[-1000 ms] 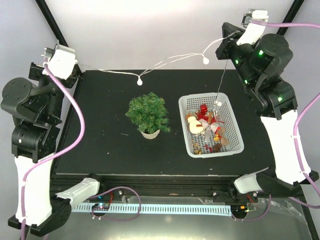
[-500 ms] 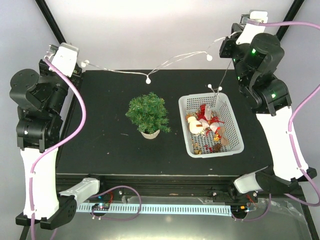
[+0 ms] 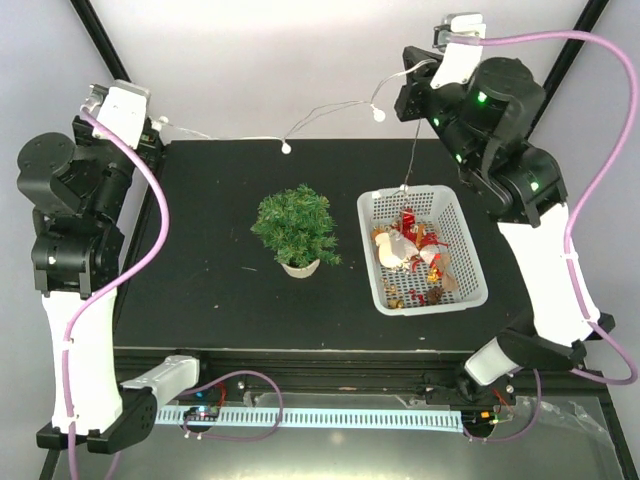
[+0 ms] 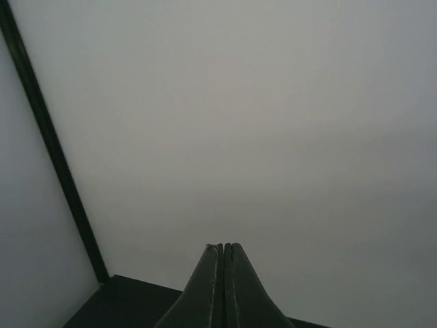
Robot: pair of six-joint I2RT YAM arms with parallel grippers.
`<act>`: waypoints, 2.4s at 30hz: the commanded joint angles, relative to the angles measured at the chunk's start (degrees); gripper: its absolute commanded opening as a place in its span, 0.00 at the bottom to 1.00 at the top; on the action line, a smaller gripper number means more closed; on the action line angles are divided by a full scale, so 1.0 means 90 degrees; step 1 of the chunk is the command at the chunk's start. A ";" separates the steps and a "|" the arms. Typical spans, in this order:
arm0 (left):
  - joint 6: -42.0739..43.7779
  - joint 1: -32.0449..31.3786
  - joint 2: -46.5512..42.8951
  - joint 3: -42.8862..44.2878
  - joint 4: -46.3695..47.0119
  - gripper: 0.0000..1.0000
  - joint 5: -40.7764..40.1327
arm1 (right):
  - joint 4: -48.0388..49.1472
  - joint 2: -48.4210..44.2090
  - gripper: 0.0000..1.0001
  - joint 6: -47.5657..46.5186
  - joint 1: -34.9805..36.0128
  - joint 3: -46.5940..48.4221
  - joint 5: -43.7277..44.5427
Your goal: Decorate the small christmas tree
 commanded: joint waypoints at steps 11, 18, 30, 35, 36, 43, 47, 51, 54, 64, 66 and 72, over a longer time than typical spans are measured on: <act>-0.0247 0.0192 -0.0221 0.0209 0.0020 0.02 0.0112 | 0.0120 -0.2241 0.01 0.0910 0.1090 -0.2856 -0.0363; -0.0261 0.0308 -0.0360 0.0049 0.0036 0.02 0.0073 | 0.0798 -0.3307 0.01 0.1161 0.1300 -0.5239 -0.0992; -0.0491 0.0331 -0.0576 -0.0289 -0.0006 0.02 0.0205 | 0.1467 -0.3117 0.01 0.0817 0.1273 -0.6519 0.0984; -0.0430 0.0332 -0.0720 -0.0479 0.0025 0.02 0.0099 | 0.2171 -0.3495 0.01 0.0824 0.1309 -0.7299 -0.0393; -0.0412 0.0339 -0.0751 -0.0527 0.0036 0.02 0.0092 | 0.2358 -0.3699 0.01 0.0830 0.1322 -0.7532 -0.0593; -0.0372 0.0362 -0.1154 -0.0603 0.0221 0.02 -0.0144 | 0.2456 -0.5003 0.01 0.0904 0.1632 -0.8774 -0.2230; -0.0410 0.0365 -0.1386 -0.0373 0.0203 0.02 -0.0299 | 0.2203 -0.4844 0.01 0.1019 0.1999 -0.9217 -0.2857; -0.0395 0.0360 -0.1602 -0.0024 0.0107 0.02 -0.0502 | 0.2385 -0.4307 0.01 0.1297 0.2349 -0.9731 -0.3018; -0.0392 0.0357 -0.1767 0.0269 0.0004 0.02 -0.0647 | 0.2696 -0.3733 0.01 0.1505 0.2430 -1.0090 -0.2968; -0.0509 0.0351 -0.2080 0.0579 -0.0608 0.02 -0.0327 | 0.2488 -0.1489 0.01 0.2913 0.2168 -1.0096 -0.1037; -0.0572 0.0352 -0.2124 0.0464 -0.0619 0.02 -0.0199 | 0.2303 -0.1392 0.01 0.3171 0.1868 -1.0054 -0.0754; -0.0821 0.0356 -0.2156 -0.0035 -0.0634 0.01 0.0150 | 0.1783 -0.1292 0.01 0.3732 0.0200 -1.0101 -0.0540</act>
